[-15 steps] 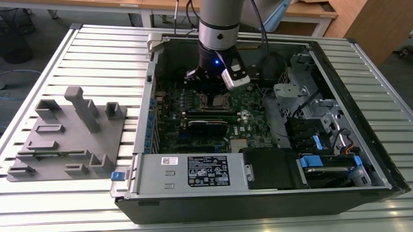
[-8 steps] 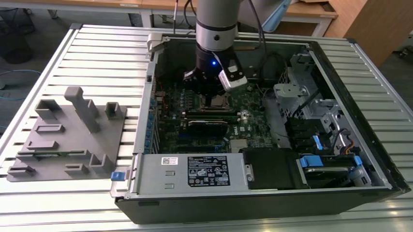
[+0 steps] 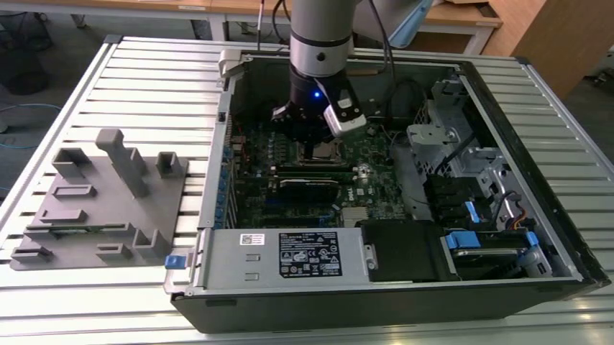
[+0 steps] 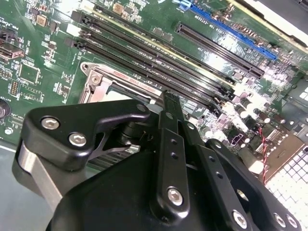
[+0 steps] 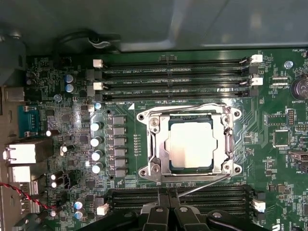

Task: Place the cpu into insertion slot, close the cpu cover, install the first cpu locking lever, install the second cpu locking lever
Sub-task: 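Install the second cpu locking lever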

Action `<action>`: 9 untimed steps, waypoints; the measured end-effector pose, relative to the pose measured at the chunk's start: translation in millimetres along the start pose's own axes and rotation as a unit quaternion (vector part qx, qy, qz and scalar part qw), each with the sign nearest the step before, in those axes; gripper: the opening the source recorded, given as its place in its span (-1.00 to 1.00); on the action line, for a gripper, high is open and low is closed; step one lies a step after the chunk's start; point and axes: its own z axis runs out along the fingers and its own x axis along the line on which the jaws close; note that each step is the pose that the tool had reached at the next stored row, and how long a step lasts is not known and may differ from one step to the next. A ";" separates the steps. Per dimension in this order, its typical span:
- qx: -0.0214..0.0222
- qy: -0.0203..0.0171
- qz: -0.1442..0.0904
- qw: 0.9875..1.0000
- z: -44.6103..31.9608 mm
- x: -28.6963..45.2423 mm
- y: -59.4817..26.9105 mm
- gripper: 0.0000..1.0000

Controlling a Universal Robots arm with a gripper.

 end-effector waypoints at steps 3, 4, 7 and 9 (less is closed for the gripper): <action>0.001 0.000 0.000 1.000 0.3 0.1 -0.6 -0.79; 0.001 0.000 0.000 1.000 0.7 0.3 -0.6 -0.79; 0.002 0.000 0.000 1.000 2.6 1.1 -0.6 -0.79; 0.002 0.000 0.000 1.000 3.7 1.4 -0.6 -0.79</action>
